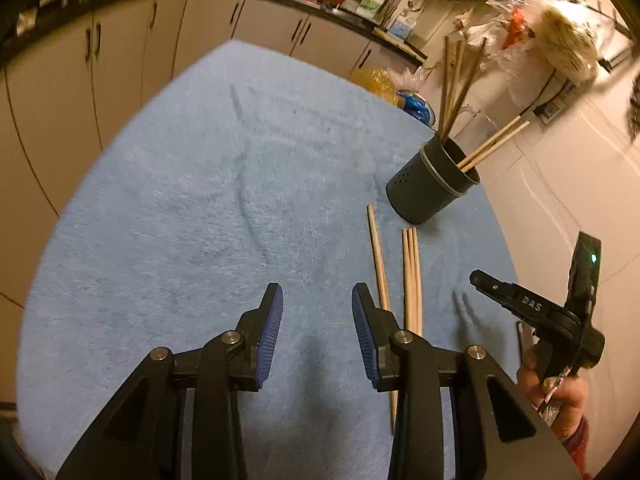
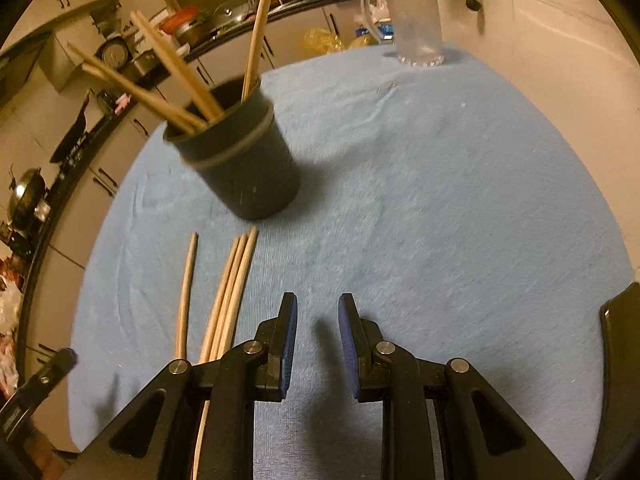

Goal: Organize utensils
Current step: 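Move both open tools back down over the remaining loose chopsticks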

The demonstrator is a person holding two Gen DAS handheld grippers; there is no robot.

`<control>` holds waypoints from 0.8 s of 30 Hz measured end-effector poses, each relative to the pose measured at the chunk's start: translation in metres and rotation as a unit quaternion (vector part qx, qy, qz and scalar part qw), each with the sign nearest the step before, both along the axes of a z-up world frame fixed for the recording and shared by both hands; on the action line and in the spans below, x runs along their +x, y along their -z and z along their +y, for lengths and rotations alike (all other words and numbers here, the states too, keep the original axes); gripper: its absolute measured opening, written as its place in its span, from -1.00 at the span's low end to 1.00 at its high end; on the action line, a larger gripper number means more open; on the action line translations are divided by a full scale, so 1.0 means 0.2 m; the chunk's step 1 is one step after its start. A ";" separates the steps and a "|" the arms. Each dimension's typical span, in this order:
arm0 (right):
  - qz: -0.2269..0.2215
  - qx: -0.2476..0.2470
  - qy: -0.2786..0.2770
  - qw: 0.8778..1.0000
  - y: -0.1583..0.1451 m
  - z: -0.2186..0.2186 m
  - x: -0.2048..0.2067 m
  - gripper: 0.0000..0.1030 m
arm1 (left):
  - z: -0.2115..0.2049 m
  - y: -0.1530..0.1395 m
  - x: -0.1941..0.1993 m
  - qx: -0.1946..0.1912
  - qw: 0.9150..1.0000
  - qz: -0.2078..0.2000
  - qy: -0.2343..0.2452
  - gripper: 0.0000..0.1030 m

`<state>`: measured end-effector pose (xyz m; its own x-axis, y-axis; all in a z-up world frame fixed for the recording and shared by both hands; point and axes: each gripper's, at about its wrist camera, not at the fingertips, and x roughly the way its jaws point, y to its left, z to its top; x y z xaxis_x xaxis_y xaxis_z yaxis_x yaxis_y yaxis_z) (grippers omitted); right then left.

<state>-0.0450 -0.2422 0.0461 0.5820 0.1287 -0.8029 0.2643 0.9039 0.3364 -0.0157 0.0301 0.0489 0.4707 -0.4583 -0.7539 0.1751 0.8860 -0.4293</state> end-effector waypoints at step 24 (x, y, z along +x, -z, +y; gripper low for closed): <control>0.029 0.021 -0.066 0.997 0.09 0.23 0.23 -0.56 | -0.24 0.09 0.09 0.025 0.999 0.028 0.025 -0.34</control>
